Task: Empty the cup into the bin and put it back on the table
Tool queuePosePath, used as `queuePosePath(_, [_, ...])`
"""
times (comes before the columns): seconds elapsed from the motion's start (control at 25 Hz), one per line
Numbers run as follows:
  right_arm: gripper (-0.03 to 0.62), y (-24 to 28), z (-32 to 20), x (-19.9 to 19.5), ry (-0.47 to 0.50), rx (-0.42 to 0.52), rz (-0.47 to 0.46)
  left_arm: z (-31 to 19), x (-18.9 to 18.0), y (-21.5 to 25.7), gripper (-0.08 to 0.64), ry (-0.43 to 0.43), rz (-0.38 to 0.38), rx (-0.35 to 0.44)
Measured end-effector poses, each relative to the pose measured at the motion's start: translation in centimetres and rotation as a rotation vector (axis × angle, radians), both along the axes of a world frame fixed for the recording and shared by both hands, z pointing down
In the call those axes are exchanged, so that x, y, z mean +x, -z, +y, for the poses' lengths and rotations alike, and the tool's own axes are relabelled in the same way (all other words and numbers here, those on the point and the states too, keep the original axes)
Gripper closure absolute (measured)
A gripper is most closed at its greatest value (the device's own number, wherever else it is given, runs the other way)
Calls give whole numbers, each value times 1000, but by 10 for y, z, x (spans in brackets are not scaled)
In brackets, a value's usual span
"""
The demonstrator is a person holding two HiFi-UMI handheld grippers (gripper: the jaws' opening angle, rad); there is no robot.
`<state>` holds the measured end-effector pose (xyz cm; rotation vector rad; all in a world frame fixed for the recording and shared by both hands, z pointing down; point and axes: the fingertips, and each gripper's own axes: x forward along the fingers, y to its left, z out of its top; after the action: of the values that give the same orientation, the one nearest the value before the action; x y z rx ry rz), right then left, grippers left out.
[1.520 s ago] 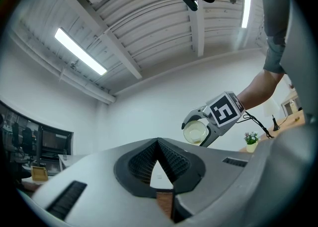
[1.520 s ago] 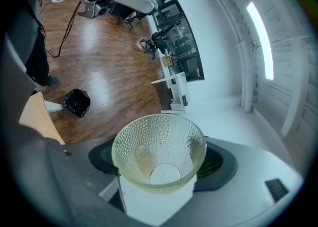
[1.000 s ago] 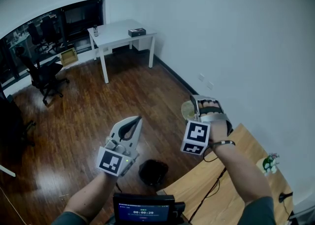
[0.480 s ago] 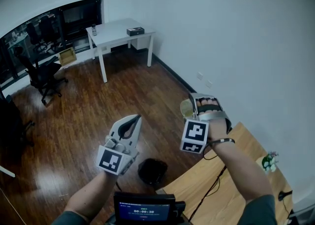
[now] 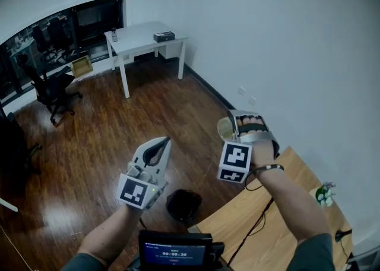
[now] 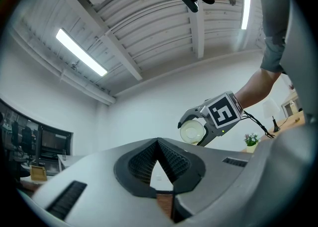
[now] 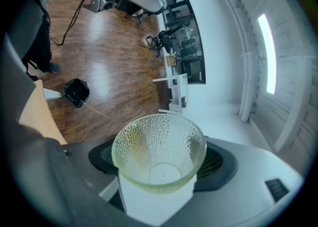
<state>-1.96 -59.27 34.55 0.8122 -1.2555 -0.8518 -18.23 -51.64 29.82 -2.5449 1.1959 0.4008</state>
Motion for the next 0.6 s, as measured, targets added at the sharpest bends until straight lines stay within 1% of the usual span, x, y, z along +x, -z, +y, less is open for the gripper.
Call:
queuePosePath(0.16, [184,-1,1,-2,6,-1,6,2,0,-3,569,-3,5,-26])
queuePosePath(0.36, [184,1,1,-7,14,-1,18,3,-5,-1,569,3,7,-26])
queuePosePath(0.48, [183,1,2,-10,19,-2,23,4,-9,-1,569,11,7,-12])
queuePosePath(0.6, [183,1,2,-11,20,-1,27,8,-10,-3,569,9,7,-23])
